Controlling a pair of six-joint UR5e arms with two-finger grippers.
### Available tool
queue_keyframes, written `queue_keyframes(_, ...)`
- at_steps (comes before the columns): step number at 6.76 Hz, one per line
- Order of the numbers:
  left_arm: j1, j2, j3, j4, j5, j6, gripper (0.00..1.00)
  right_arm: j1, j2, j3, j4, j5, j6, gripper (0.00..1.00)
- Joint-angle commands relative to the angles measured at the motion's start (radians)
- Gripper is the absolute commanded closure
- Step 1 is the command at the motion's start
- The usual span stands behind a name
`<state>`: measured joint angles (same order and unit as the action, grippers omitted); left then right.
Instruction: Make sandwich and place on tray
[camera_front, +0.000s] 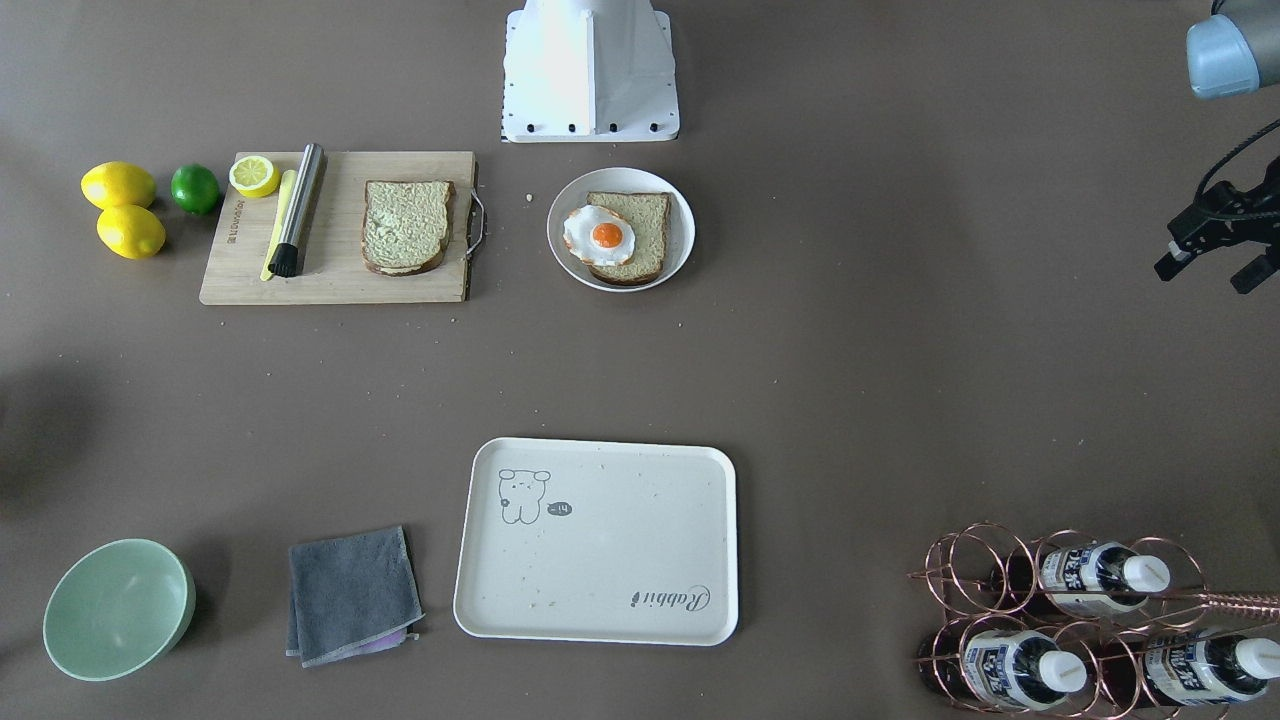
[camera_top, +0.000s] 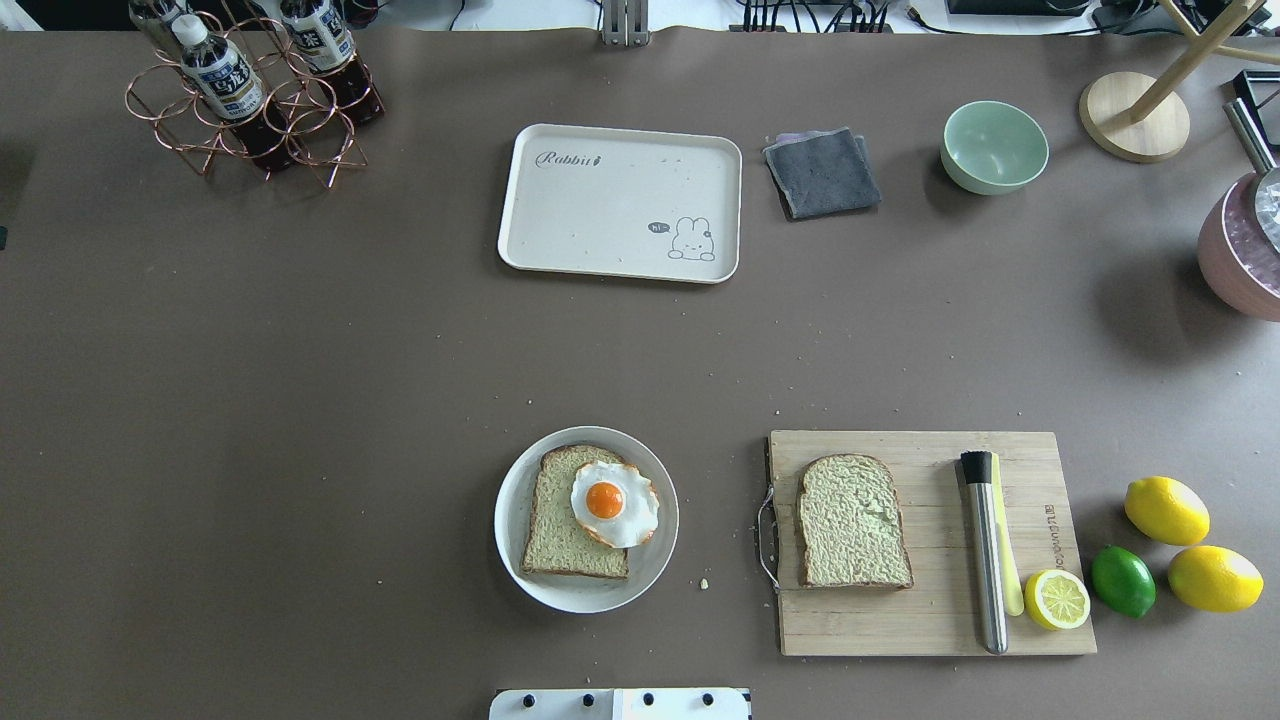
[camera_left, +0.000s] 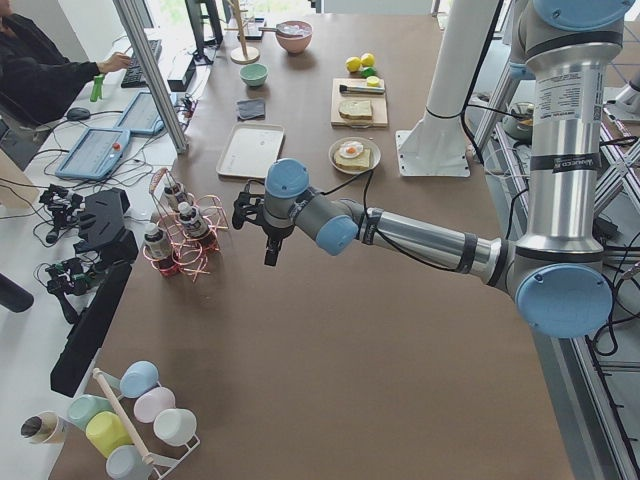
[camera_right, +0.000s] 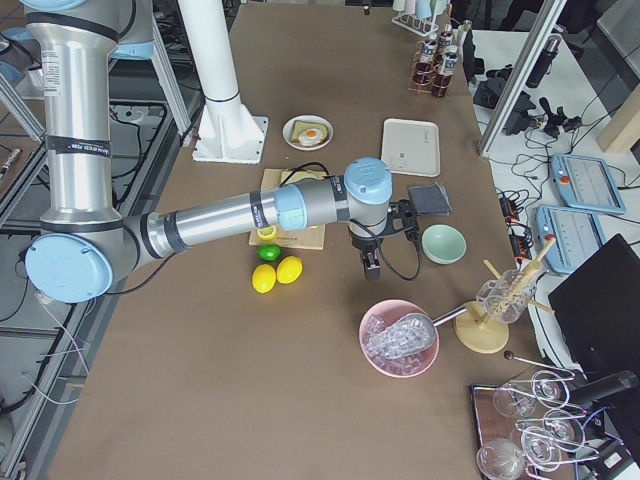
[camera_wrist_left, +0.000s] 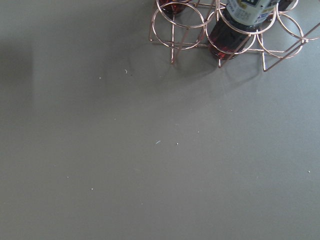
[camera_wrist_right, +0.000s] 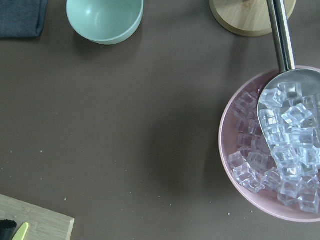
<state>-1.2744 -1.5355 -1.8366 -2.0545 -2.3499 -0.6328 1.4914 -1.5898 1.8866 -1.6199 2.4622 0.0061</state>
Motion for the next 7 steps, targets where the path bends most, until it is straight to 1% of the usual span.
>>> queue_keyframes(1, 0.155, -0.002, -0.003, -0.171, 0.123, -0.251, 0.02, -0.029, 0.026, 0.017, 0.0, 0.07, 0.052, 0.0)
queue_keyframes(2, 0.197, -0.005, -0.009, -0.194, 0.136, -0.339, 0.02, -0.063, 0.036, 0.05, 0.023, 0.073, 0.174, 0.0)
queue_keyframes(3, 0.234, -0.017, -0.033, -0.194, 0.155, -0.41, 0.02, -0.109, 0.028, 0.051, 0.167, 0.075, 0.342, 0.0)
queue_keyframes(4, 0.291, -0.032, -0.05, -0.194, 0.2, -0.492, 0.02, -0.196, 0.025, 0.049, 0.356, 0.048, 0.579, 0.0)
queue_keyframes(5, 0.353, -0.06, -0.059, -0.194, 0.251, -0.566, 0.02, -0.274, 0.01, 0.045, 0.483, -0.021, 0.723, 0.0)
queue_keyframes(7, 0.455, -0.103, -0.059, -0.191, 0.354, -0.66, 0.02, -0.347, 0.001, 0.054, 0.579, -0.023, 0.886, 0.0)
